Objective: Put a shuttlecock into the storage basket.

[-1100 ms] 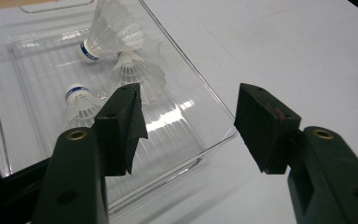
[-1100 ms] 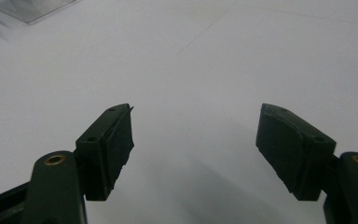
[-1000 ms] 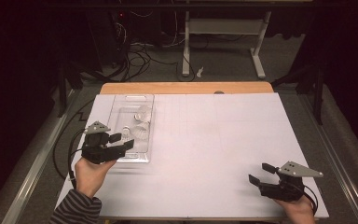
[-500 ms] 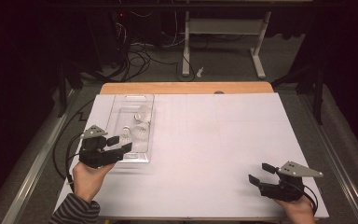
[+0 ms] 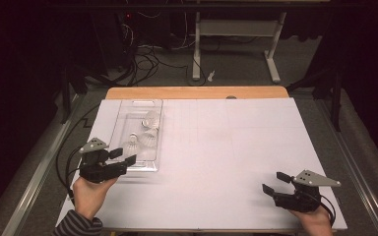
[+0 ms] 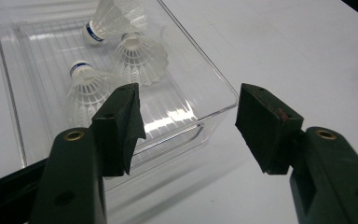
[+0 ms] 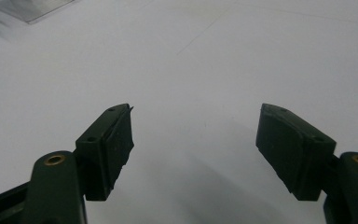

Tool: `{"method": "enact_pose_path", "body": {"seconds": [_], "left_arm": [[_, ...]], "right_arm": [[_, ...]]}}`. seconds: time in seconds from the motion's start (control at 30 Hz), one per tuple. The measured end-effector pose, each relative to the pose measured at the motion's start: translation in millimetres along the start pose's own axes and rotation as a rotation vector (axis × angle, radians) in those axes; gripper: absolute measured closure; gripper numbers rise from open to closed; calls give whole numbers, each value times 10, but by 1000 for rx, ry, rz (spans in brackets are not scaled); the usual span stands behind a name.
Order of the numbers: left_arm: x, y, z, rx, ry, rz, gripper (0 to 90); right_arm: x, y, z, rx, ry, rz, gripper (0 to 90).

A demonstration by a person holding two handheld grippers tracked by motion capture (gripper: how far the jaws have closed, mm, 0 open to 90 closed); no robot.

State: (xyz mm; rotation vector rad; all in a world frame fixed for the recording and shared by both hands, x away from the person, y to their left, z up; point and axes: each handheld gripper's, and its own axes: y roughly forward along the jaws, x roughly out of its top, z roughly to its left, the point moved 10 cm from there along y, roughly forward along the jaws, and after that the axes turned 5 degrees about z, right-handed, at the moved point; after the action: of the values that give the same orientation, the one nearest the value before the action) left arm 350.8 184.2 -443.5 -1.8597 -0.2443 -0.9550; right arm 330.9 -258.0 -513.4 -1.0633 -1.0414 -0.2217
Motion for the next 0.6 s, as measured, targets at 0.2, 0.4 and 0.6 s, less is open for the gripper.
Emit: {"method": "enact_pose_path", "body": {"seconds": [0.2,0.4,0.6], "left_arm": [[-56,17,-16,-12,-9,0,407],[-92,24,-18,-12,-12,-9,395],[-117,14,-29,-11,-13,-21,389]], "right_arm": [[-1,0,1,0,-1,0,277],[-1,-1,1,0,0,0,277],[0,0,2,0,-1,0,277]]}}
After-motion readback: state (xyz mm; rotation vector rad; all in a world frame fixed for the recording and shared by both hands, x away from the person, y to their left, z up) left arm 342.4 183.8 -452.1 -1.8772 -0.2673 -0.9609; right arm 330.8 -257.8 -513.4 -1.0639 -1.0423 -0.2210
